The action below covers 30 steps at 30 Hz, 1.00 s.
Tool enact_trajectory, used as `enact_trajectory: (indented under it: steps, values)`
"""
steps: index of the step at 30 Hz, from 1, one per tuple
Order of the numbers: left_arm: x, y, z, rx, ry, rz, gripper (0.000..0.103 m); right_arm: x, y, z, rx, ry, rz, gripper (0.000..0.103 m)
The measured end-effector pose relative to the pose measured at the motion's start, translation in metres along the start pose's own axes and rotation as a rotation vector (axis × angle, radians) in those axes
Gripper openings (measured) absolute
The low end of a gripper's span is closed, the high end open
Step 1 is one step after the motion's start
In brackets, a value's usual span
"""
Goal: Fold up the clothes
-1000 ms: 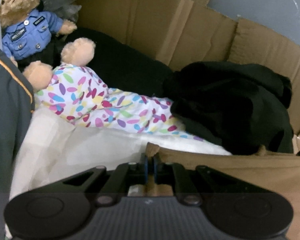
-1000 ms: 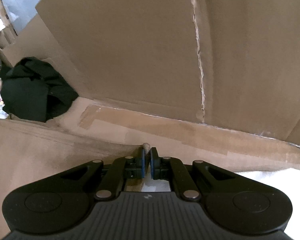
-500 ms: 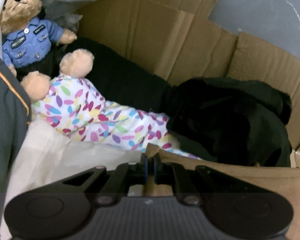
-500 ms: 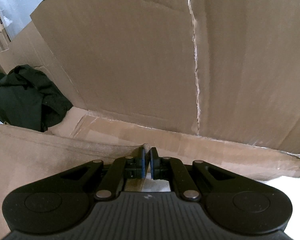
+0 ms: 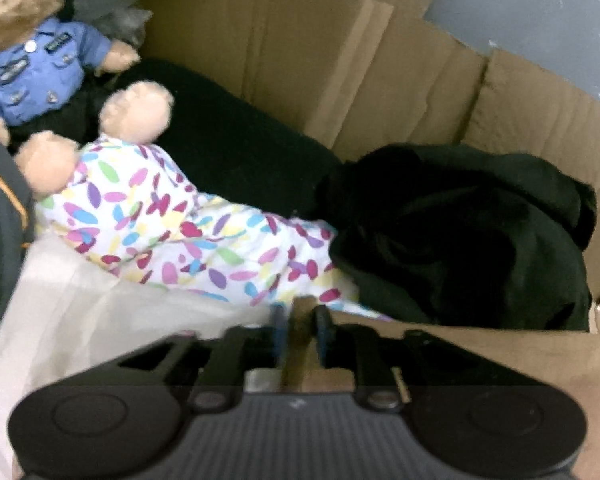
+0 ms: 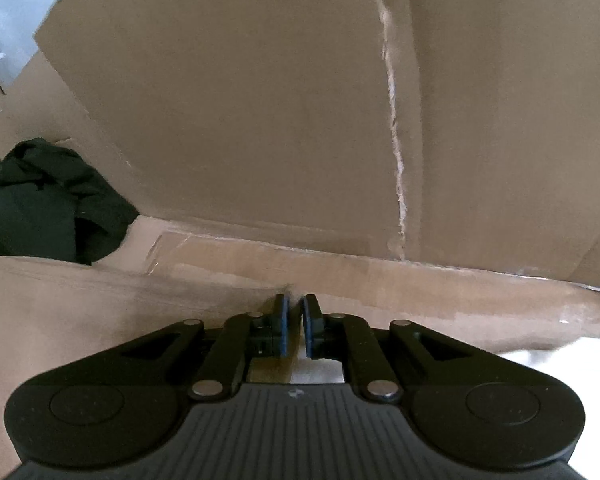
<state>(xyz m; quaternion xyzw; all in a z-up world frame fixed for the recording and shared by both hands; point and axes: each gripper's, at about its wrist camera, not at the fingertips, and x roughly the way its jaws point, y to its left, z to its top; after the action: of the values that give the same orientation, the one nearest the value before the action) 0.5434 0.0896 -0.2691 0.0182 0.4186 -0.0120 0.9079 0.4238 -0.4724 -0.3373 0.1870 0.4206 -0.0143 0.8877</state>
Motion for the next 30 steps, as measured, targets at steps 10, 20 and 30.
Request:
enact_trajectory:
  steps: [10,20,30]
  values:
    - [-0.061,0.016,-0.02,-0.035,0.051,-0.033,0.049,-0.046,0.007,-0.017,0.026,-0.002,0.044,0.032]
    - [-0.141,0.045,-0.069,-0.077,0.085,-0.043,0.049,-0.122,0.034,-0.053,-0.07,0.02,0.021,0.032]
    - [-0.175,0.06,-0.121,-0.048,0.169,-0.099,0.048,-0.163,0.043,-0.087,-0.067,0.045,0.038,0.032]
